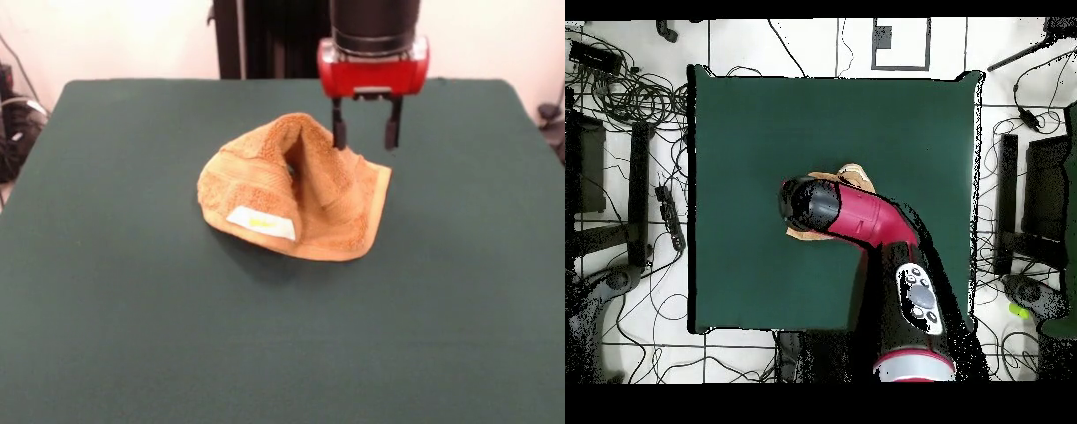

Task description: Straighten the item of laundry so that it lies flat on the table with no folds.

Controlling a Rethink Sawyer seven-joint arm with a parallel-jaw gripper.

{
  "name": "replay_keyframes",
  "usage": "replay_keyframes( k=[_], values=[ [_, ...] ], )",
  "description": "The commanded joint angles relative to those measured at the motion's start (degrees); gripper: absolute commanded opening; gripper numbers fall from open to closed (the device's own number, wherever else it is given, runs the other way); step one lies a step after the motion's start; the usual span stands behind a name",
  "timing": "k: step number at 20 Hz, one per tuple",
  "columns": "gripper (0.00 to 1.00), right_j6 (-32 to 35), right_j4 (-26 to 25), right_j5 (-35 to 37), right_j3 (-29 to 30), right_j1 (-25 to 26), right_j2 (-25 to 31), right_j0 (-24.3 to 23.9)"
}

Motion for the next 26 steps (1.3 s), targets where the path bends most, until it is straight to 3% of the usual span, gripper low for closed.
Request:
replay_keyframes(
  k=[1,14,18,26],
  values=[
    [1.0,8.08,1.92,1.59,-1.84,1.7,6.23,0.55],
    [1.0,17.16,3.93,-0.18,-5.93,8.81,1.65,8.87],
    [1.0,16.08,4.12,-3.19,-5.08,10.56,1.85,9.08],
    [1.0,9.33,1.19,-5.32,-3.51,13.1,2.63,4.99]
  ],
)
